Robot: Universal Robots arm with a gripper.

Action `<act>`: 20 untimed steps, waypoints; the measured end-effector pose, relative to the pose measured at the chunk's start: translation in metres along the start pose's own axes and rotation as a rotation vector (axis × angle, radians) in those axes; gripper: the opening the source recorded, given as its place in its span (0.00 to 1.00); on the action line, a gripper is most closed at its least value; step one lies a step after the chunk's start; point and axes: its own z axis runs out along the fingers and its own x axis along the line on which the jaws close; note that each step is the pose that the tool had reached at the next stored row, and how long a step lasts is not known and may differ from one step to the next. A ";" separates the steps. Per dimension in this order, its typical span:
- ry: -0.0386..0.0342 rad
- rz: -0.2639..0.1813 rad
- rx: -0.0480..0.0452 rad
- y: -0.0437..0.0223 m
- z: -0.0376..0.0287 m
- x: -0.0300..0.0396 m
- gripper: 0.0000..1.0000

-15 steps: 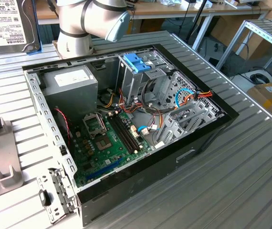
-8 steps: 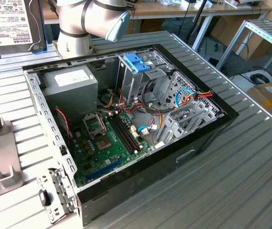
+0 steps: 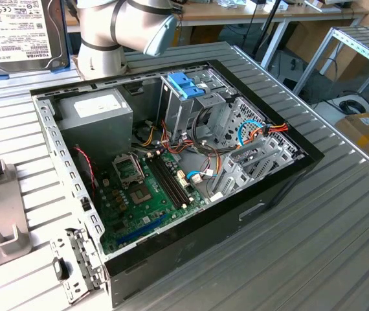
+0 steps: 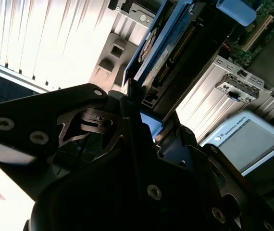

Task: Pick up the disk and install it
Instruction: 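Pick up the disk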

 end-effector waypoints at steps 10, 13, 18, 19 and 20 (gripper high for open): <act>0.0008 0.000 0.0001 -0.0120 -0.0002 -0.0007 0.37; 0.0011 0.000 0.0001 -0.0166 -0.0003 -0.0010 0.37; 0.0016 0.000 0.0001 -0.0232 -0.0003 -0.0014 0.37; 0.0017 0.000 0.0001 -0.0247 -0.0003 -0.0014 0.37; 0.0017 0.000 0.0001 -0.0256 -0.0003 -0.0015 0.37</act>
